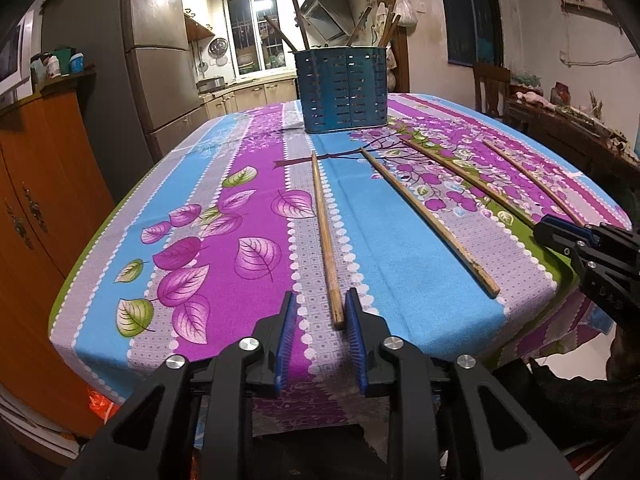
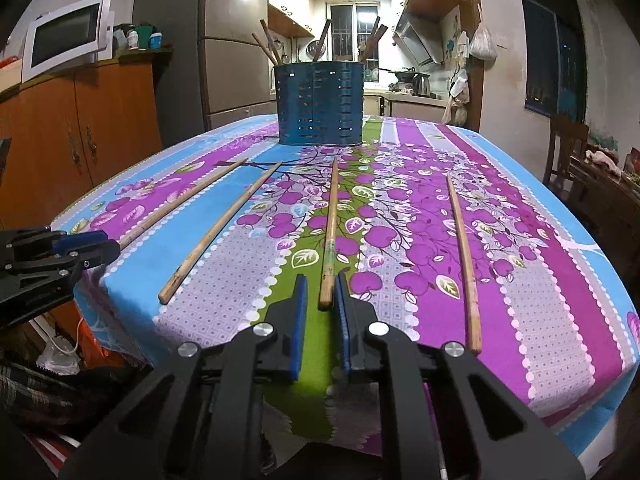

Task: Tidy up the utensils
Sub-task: 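Close the left tool on a chopstick while the right tool grasps another chopstick, then lift the left tool's chopstick upright over the holder while the right tool lifts its chopstick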

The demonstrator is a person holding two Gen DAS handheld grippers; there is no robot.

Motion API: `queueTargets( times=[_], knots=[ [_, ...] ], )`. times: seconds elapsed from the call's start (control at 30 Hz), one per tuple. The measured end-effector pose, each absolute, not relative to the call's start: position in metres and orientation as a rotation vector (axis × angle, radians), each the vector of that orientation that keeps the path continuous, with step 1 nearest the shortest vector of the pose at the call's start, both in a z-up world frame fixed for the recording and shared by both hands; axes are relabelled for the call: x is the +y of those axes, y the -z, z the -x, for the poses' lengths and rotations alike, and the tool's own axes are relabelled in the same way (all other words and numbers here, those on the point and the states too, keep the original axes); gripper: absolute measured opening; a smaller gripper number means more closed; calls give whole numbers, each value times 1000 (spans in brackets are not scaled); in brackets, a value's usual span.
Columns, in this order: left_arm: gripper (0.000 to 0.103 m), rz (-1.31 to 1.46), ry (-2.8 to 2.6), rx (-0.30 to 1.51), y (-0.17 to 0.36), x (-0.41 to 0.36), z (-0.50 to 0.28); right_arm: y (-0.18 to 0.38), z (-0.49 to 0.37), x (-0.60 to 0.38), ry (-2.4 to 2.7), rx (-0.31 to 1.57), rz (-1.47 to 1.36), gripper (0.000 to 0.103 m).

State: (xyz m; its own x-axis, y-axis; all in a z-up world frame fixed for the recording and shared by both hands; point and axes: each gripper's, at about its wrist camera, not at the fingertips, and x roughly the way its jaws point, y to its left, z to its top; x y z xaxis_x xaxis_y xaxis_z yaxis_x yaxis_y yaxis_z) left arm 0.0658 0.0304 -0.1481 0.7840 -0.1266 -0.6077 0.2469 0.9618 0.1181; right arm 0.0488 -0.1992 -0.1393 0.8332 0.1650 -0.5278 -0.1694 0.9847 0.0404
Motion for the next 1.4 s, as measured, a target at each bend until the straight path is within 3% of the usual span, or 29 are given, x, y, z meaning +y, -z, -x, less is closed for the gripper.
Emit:
queueTargets(
  times=[0.07, 0.23, 0.93, 1.4],
  knots=[
    [22, -192, 209, 631, 149, 30, -64, 140, -47, -200, -175, 550, -2, 6],
    [8, -193, 234, 608, 151, 28, -60, 141, -47, -202, -166, 539, -16, 6],
    [7, -361, 143, 456, 121, 25, -42, 87, -39, -210, -144, 378, 29, 5],
    [7, -173, 216, 361, 51, 53, -61, 24, -61, -224, -164, 240, 39, 5]
  ],
)
